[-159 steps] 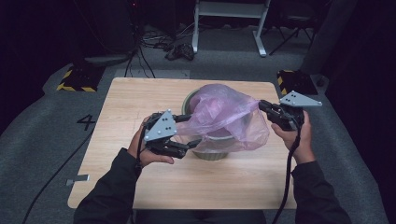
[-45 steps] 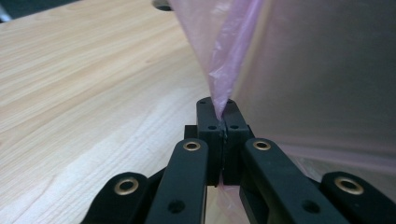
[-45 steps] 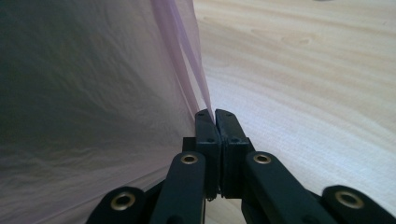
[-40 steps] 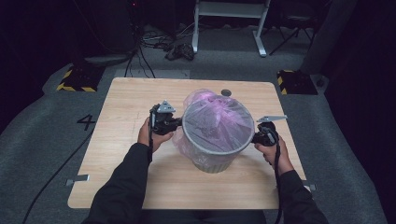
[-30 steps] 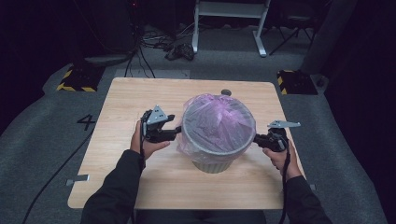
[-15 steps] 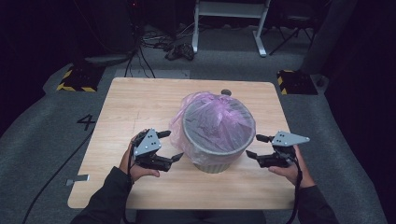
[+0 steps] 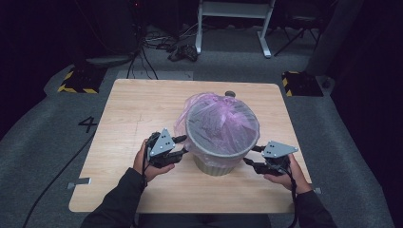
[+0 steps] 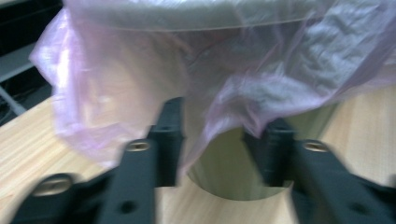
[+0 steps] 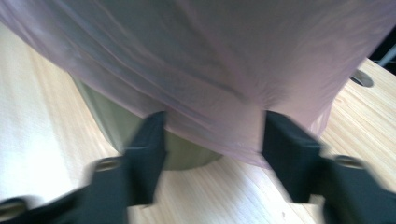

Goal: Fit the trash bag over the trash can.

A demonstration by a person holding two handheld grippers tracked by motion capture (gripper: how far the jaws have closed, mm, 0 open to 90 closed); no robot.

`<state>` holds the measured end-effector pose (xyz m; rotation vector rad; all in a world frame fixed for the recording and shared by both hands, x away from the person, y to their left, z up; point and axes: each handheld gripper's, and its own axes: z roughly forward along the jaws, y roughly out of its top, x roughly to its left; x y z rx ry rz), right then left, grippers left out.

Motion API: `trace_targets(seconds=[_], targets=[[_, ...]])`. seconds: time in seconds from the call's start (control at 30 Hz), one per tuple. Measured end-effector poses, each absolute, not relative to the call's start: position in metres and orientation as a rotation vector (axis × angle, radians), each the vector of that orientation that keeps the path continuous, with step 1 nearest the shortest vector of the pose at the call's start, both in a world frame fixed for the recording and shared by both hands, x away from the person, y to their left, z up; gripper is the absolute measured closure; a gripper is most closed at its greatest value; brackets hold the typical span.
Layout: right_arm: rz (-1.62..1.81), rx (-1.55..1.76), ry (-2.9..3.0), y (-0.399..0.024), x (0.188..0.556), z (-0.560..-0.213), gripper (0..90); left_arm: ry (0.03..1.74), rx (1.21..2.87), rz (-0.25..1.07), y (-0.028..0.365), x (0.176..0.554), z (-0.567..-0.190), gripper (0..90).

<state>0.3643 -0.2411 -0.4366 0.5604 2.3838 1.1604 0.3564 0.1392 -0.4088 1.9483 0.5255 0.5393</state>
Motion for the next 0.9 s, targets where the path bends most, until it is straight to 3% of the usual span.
trace_targets(seconds=[0.07, 0.17, 0.23, 0.43, 0.77, 0.9], targets=[[1.135, 0.569, 2.38, -0.24, 0.366, -0.44, 70.1, 0.516, 1.945, 0.525, 0.14, 0.358, -0.41, 75.3], [1.124, 0.548, 2.384, -0.24, 0.367, -0.443, 86.0, 0.505, 1.966, 0.542, 0.139, 0.359, -0.412, 89.1], [1.139, 0.55, 2.383, -0.242, 0.367, -0.444, 90.0, 0.503, 1.982, 0.541, 0.14, 0.359, -0.414, 90.0], [1.138, 0.575, 2.399, -0.247, 0.368, -0.449, 89.9, 0.492, 2.054, 0.538, 0.139, 0.355, -0.429, 90.0], [1.262, 0.647, 2.341, -0.266, 0.364, -0.436, 81.2, 0.449, 2.227, 0.541, 0.128, 0.351, -0.46, 90.0], [1.315, 0.655, 2.321, -0.271, 0.361, -0.426, 67.6, 0.447, 2.283, 0.544, 0.121, 0.352, -0.472, 90.0]])
